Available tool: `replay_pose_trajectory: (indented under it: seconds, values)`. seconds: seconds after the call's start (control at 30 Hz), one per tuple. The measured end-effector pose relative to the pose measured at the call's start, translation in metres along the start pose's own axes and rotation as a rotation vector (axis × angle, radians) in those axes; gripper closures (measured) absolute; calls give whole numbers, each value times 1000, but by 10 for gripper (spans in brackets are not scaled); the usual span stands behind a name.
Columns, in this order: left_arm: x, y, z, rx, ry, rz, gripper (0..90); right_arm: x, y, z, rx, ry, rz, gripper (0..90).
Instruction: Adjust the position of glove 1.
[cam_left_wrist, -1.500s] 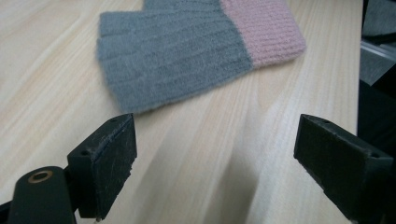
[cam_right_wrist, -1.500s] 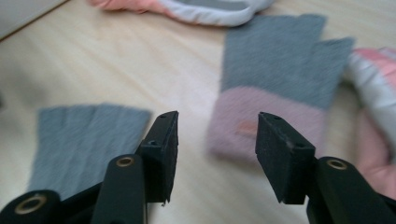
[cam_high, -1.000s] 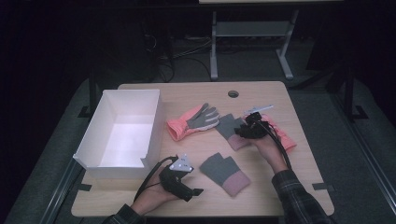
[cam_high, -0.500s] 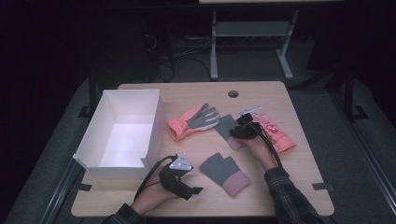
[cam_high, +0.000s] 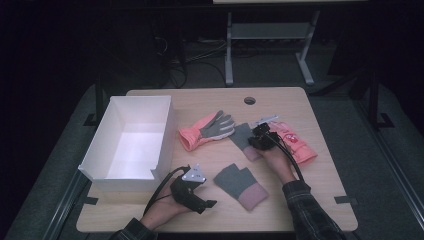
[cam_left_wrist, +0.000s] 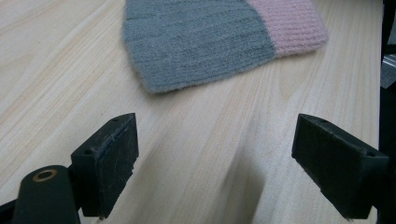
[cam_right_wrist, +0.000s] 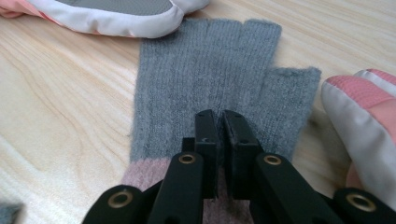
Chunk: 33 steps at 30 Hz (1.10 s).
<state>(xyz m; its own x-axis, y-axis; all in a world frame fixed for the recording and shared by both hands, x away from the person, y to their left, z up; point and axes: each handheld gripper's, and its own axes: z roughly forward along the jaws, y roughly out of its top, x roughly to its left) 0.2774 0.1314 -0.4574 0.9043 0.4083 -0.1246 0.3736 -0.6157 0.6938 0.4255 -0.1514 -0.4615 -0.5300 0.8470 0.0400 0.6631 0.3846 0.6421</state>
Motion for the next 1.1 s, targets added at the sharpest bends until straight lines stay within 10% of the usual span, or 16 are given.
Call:
replay_pose_trajectory:
  seconds: [1.1]
  values:
    - [5,-1,0,-5,5,-21,142,-12,-13,-83,-112,121,59,864]
